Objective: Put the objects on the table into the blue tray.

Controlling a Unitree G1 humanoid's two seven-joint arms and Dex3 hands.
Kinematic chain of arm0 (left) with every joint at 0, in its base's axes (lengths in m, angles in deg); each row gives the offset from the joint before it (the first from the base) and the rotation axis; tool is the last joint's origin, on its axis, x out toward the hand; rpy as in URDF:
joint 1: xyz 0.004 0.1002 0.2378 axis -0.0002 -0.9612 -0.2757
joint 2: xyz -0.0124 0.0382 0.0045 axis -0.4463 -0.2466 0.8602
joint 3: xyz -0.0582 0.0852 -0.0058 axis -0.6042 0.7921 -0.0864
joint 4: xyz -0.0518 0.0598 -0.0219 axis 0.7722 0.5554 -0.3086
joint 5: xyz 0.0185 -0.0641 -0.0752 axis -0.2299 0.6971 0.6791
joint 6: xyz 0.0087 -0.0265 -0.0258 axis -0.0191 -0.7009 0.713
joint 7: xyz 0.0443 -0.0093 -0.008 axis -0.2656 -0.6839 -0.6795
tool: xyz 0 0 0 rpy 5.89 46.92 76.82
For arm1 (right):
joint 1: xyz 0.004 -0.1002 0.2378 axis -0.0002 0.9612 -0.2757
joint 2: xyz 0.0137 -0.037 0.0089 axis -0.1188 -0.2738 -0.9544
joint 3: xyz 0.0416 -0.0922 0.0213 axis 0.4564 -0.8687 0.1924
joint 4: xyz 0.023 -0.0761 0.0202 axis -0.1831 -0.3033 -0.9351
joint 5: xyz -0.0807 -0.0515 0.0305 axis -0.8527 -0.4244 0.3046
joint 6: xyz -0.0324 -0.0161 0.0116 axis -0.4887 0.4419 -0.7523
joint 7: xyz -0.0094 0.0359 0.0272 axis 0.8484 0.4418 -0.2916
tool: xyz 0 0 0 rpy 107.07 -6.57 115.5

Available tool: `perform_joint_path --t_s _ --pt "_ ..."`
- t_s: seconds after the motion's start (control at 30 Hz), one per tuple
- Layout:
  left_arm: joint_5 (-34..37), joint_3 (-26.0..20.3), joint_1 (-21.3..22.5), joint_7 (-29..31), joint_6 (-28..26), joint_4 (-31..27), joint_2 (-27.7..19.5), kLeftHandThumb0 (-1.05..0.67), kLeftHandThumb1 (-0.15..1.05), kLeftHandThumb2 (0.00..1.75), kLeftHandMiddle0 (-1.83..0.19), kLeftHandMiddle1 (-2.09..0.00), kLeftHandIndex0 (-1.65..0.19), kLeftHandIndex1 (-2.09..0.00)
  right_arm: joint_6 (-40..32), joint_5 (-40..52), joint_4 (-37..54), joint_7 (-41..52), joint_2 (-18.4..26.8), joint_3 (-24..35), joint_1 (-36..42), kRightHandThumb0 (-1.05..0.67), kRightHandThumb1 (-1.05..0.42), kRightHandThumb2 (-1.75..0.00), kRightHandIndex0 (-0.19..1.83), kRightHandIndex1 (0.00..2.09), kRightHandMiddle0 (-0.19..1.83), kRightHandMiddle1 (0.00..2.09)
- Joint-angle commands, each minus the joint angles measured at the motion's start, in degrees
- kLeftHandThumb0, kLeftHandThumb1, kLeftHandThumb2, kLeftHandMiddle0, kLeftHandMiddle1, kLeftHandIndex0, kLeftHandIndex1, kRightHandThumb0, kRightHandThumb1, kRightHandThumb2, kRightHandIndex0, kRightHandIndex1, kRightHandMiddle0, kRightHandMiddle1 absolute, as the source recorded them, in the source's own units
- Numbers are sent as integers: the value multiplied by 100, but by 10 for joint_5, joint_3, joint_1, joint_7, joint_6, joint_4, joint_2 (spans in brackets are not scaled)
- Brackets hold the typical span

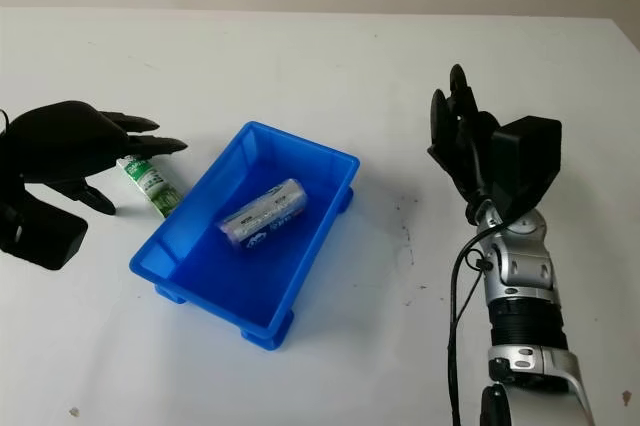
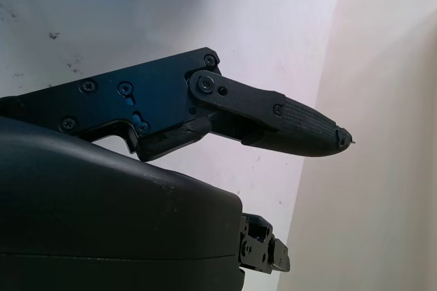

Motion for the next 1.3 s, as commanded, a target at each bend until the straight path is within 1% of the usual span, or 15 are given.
perform_joint_path --t_s 0.0,0.13,0.2,0.23,0.3,0.37,0.4,0.53,0.63,0.77,0.97,1.03,1.1,1.17,1.27 --pt "-15 26 -6 -26 9 27 23 -43 81 6 -32 -6 -29 -6 8 5 2 2 6 6 4 -74 -105 -71 -19 0 -19 0" --pt "-66 67 13 -95 38 67 27 -42 88 8 -35 -7 -32 -7 10 5 5 4 7 6 7 -72 -105 -73 -19 0 -19 0" --pt "-86 84 18 -130 47 85 30 -40 93 9 -43 -12 -41 -13 9 5 7 2 7 7 8 -71 -105 -74 -19 0 -19 0" --pt "-97 93 19 -150 49 90 30 -41 99 6 -25 -76 -34 -57 8 5 9 0 7 7 9 -71 -105 -74 -19 0 -19 0" --pt "-112 107 20 -171 52 95 29 -45 104 13 -8 -162 -10 -153 5 5 13 -3 7 8 9 -72 -105 -73 -19 0 -19 0" --pt "-106 112 16 -170 62 98 28 -48 104 20 -9 -196 -6 -192 0 4 16 -4 9 8 9 -73 -105 -72 -19 0 -19 0" --pt "-103 114 13 -169 69 97 26 -50 105 28 -19 -204 -11 -202 -4 4 19 -5 9 8 9 -73 -105 -72 -19 0 -19 0" --pt "-93 118 -19 -175 88 70 17 -56 105 38 -46 -209 -24 -209 -10 6 20 -7 12 10 0 -74 -105 -71 -19 0 -19 0" --pt "-76 113 -52 -158 86 32 11 -57 105 37 -55 -209 -33 -209 -16 8 16 -6 13 10 -8 -75 -105 -70 -19 0 -19 0" --pt "-53 101 -89 -129 80 -16 3 -57 105 36 -84 -209 -54 -209 -13 10 12 -3 12 9 -14 -74 -105 -71 -19 0 -19 0" --pt "-14 70 -109 -48 42 -67 -4 -54 105 44 -101 -209 -56 -209 -10 10 6 -2 10 8 -17 -74 -105 -70 -19 0 -19 0" --pt "-3 50 -103 -29 9 -77 -6 -51 105 47 -96 -209 -50 -209 -7 11 5 -2 9 9 -17 -73 -105 -70 -19 0 -19 0" --pt "-6 29 -86 -28 -31 -83 -10 -47 105 45 -76 -209 -36 -209 -5 12 3 -3 7 10 -17 -74 -105 -69 -19 0 -19 0" --pt "-8 5 -60 -63 -60 -75 -12 -43 105 38 -64 -209 -25 -209 -5 12 3 -4 7 9 -17 -75 -105 -68 -19 0 -19 0" --pt "-41 -20 -21 -114 -133 -88 -22 -43 105 32 -52 -209 -25 -209 -4 10 6 -3 9 6 -13 -76 -105 -67 -19 0 -19 0"
